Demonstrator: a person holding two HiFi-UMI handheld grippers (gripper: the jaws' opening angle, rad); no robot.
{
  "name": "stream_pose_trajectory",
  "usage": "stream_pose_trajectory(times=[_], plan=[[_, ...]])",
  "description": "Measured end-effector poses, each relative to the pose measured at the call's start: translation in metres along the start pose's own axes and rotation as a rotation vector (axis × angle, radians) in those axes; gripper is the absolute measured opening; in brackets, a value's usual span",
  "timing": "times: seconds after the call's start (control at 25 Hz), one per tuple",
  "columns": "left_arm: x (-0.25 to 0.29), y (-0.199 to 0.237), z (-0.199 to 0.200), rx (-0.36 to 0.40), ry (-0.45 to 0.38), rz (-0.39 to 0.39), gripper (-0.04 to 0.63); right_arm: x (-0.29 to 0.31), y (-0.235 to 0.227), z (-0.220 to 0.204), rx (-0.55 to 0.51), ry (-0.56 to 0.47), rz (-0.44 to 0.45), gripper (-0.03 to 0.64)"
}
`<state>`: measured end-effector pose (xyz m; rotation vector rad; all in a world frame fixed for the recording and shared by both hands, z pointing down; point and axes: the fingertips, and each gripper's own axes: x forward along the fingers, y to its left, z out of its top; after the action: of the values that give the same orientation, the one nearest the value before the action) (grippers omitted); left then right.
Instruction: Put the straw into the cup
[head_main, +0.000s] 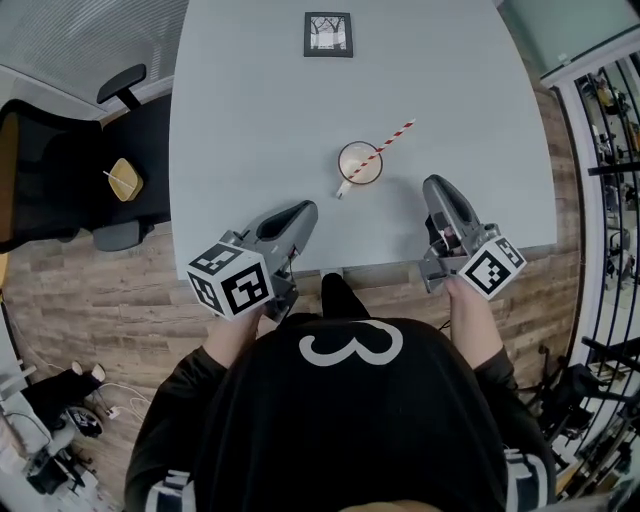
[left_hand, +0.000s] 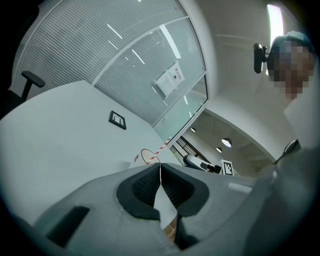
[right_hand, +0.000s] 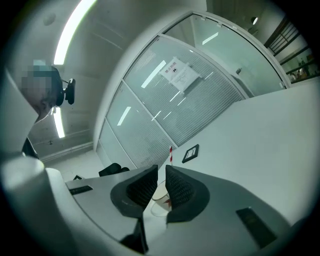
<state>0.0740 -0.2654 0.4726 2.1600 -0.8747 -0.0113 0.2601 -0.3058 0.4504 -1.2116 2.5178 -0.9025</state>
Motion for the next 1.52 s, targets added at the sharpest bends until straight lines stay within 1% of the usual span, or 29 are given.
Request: stream_pose_trajectory(times=[0.16,0.28,0.44,0.52,0.72,0.8,0.92,0.96,1.08,1.24,1.52], plan=[[-0.022,-0.028,0.004,0.048,-0.003,-0.017,0.02,-0.01,0.046,-0.005,-0.026,0.013,0.069,0.035],[-0.042,-0.049,0.006,0.077,-0.014,-0.034,0.02,-0.021,0.082,-0.014,-0.061,0.03,0.108,0.032],[-0.066,-0.074,0.003,0.121,-0.023,-0.064,0.02,-0.036,0.132,-0.026,-0.118,0.047,0.184,0.029],[-0.079,-0.087,0.0,0.147,-0.031,-0.073,0.02,-0.046,0.154,-0.033,-0.126,0.054,0.219,0.026],[-0.122,-0.118,-0.007,0.206,-0.067,-0.09,0.02,-0.068,0.206,-0.047,-0.175,0.05,0.267,0.022],[-0.135,-0.129,-0.013,0.23,-0.072,-0.1,0.02,-0.079,0.226,-0.049,-0.175,0.031,0.294,0.02],[-0.153,-0.151,-0.021,0.26,-0.084,-0.122,0.02,-0.099,0.252,-0.048,-0.125,-0.008,0.357,0.02],[-0.159,-0.158,-0.022,0.271,-0.09,-0.13,0.02,-0.104,0.259,-0.048,-0.124,-0.015,0.366,0.018],[-0.179,-0.175,-0.025,0.294,-0.109,-0.142,0.02,-0.117,0.276,-0.052,-0.169,-0.013,0.358,0.018],[-0.209,-0.191,-0.032,0.317,-0.143,-0.15,0.02,-0.134,0.301,-0.058,-0.202,-0.017,0.359,0.015],[-0.249,-0.213,-0.042,0.359,-0.182,-0.154,0.02,-0.155,0.347,-0.07,-0.243,-0.037,0.409,0.015]])
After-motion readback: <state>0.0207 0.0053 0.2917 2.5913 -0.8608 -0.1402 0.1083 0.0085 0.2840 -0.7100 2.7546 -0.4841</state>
